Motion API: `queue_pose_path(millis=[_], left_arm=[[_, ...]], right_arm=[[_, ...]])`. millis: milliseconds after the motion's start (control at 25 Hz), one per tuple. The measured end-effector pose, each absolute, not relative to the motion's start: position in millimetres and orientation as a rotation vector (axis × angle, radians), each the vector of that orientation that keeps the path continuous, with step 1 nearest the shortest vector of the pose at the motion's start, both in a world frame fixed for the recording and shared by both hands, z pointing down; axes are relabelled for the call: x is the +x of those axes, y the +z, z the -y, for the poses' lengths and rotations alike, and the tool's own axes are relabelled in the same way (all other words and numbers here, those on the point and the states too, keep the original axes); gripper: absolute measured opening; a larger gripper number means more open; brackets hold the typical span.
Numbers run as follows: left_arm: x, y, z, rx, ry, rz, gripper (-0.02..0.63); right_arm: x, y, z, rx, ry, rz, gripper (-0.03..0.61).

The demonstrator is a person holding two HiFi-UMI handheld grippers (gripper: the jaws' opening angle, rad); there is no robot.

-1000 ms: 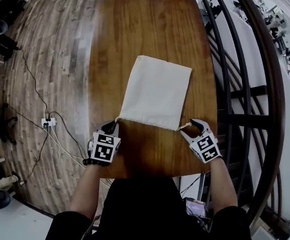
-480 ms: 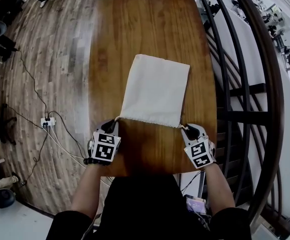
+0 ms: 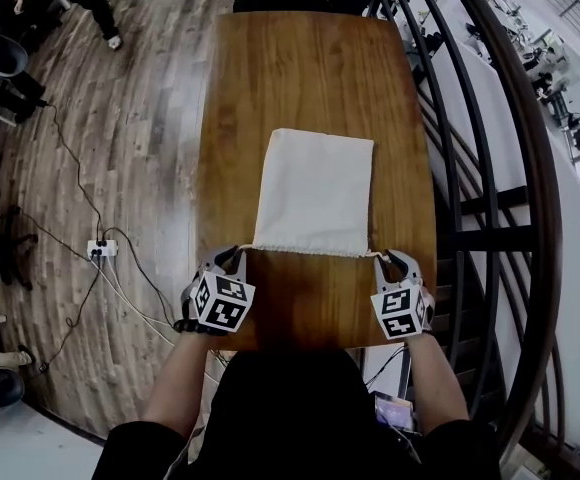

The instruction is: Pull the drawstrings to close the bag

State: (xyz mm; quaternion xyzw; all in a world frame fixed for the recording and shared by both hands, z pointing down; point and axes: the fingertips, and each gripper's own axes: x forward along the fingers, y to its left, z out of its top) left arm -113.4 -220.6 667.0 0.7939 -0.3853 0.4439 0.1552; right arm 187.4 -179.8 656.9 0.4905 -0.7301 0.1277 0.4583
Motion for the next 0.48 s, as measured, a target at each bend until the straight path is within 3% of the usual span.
queue_pose_path(millis=[480], left_arm=[[-125, 606, 219, 2.451, 1.330, 1.194, 0.041]], right_arm=[[177, 602, 174, 1.309, 0.180, 1.791, 0.066]])
